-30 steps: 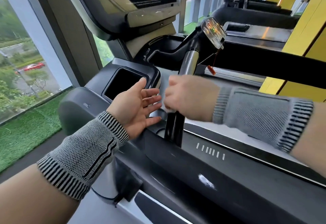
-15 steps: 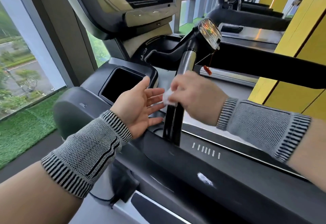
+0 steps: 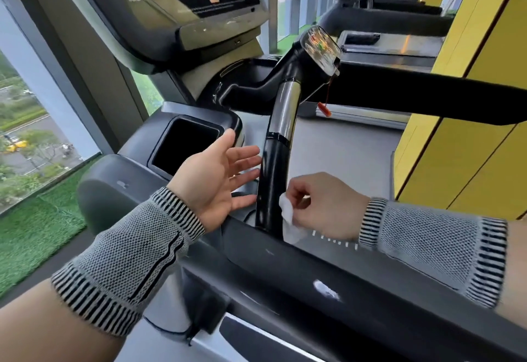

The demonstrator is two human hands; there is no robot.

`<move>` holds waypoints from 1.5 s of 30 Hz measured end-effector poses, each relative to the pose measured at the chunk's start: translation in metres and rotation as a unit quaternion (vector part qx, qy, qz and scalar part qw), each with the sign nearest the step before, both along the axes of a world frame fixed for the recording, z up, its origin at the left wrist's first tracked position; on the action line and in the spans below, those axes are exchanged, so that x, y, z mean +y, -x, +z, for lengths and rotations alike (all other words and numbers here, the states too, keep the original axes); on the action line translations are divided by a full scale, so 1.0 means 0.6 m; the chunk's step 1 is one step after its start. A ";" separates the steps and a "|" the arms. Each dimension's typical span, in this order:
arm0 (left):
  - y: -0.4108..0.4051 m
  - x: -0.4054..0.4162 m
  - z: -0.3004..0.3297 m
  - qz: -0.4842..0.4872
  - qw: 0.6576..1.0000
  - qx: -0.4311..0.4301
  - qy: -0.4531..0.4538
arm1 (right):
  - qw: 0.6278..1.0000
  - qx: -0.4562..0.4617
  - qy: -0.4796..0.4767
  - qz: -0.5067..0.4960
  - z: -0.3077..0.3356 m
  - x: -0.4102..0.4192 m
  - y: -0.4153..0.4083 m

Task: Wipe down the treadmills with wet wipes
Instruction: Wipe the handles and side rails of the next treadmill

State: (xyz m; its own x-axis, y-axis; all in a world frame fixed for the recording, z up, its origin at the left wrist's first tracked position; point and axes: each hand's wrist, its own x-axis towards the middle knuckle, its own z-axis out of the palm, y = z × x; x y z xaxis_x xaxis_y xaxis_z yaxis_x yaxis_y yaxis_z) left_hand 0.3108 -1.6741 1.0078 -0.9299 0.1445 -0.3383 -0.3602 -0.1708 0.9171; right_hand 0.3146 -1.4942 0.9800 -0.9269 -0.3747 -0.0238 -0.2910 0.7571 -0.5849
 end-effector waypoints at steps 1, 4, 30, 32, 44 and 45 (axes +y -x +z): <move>0.001 0.000 0.001 0.002 1.000 0.001 0.005 | 1.000 -0.021 0.010 -0.002 0.001 0.000 -0.004; 0.005 0.006 0.003 0.009 1.000 0.003 0.016 | 0.964 -0.054 0.209 -0.152 0.013 -0.002 0.032; 0.090 0.031 0.052 0.011 0.999 0.042 0.010 | 0.834 -0.065 0.453 -0.308 0.063 -0.007 0.155; 0.099 0.032 0.053 0.013 0.999 0.041 0.007 | 0.834 -0.052 0.446 -0.320 0.067 -0.004 0.171; 0.112 0.020 0.046 0.014 0.999 0.021 -0.040 | 0.909 0.225 0.115 -0.331 0.147 -0.018 0.252; 0.113 0.017 0.044 0.016 0.999 0.021 -0.041 | 0.916 0.249 0.076 -0.307 0.152 -0.025 0.258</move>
State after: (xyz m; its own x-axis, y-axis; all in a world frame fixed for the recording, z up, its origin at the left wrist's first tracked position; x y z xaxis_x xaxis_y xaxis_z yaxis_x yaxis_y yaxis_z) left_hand 0.2431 -1.6638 1.0343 -0.9474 0.1398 -0.2878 -0.3155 -0.2579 0.9132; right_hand 0.1598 -1.5094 1.0711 -0.8460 0.2562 0.4677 -0.0977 0.7877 -0.6082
